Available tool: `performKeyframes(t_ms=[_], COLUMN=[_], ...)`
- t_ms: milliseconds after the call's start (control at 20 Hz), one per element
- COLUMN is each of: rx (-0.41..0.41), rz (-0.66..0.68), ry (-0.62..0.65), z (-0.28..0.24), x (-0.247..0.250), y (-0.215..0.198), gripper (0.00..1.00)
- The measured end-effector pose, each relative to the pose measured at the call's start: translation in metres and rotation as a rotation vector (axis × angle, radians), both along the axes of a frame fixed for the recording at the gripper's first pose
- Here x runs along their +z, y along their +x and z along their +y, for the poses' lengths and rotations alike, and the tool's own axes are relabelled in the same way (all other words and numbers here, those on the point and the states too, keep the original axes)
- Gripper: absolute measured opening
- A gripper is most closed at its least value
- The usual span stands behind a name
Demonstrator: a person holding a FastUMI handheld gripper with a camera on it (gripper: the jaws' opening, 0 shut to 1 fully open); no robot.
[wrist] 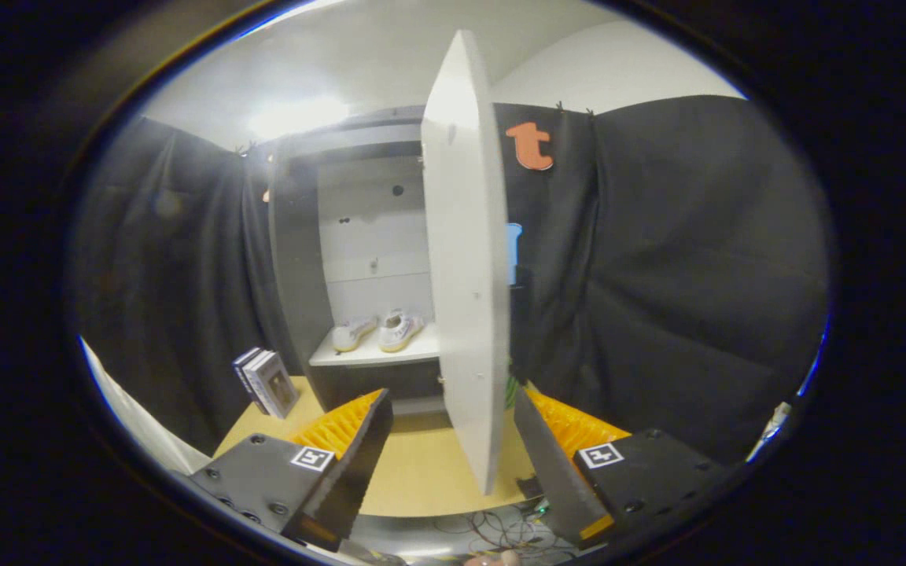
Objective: Open the shoe cabinet door, grab the shoes and put them into the shoe cabinet, then close the shoe cabinet door.
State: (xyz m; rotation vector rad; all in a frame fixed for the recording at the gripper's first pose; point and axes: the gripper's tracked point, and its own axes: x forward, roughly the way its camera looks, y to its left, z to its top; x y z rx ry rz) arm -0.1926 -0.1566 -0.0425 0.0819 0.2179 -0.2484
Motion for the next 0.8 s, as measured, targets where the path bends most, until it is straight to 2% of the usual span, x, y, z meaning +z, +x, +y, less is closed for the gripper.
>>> performKeyframes(t_ms=[100,400,600,800], rx=[-0.006,-0.002,0.033,0.082], rz=[-0.011,-0.018,-0.052,-0.056], ry=[-0.003,-0.004,0.003,0.003], z=[-0.036,-0.134,-0.164,-0.169], x=[0.004,-0.003,0.000,-0.003], y=[0.001,0.061,0.113,0.158], gripper=[0.97,0.97,0.96,0.96])
